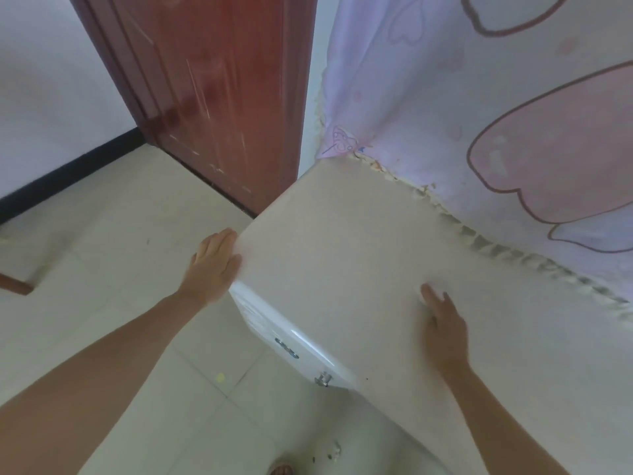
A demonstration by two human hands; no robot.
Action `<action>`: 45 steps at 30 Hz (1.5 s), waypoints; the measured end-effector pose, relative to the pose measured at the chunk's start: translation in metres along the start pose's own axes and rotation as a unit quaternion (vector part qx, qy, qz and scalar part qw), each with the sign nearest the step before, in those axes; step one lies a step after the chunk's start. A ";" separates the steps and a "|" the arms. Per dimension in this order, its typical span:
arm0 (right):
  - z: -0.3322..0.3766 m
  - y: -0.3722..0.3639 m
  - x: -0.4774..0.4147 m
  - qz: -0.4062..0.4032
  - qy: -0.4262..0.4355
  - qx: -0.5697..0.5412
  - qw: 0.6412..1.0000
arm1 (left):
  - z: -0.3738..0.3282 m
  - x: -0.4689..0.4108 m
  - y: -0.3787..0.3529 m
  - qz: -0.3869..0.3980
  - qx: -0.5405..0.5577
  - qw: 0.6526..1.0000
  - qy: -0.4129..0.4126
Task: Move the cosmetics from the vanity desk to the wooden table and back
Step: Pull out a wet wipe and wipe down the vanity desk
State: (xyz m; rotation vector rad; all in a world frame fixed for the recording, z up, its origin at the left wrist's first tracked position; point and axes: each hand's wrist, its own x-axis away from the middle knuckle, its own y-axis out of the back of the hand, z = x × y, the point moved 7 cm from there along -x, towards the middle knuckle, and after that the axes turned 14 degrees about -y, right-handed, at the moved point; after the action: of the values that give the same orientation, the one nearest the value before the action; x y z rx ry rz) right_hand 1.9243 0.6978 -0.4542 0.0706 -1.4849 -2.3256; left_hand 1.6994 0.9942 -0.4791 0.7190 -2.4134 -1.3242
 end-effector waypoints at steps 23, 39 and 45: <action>-0.101 0.036 0.002 -0.030 -0.219 0.072 0.973 | -0.006 0.003 0.002 -0.042 -0.047 0.998 0.021; 0.231 -0.120 -0.111 0.060 0.243 0.219 0.943 | 0.009 -0.004 -0.011 -0.076 -0.061 0.994 -0.044; 0.256 -0.139 -0.073 0.106 0.295 0.208 0.927 | 0.009 -0.004 -0.009 -0.080 -0.044 0.994 -0.053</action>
State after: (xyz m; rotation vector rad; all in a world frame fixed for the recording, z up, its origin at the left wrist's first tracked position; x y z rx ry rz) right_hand 1.8902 0.9949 -0.4757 0.6292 -1.5290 -1.5814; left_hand 1.7008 0.9983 -0.4918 0.8542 -2.4025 -1.5576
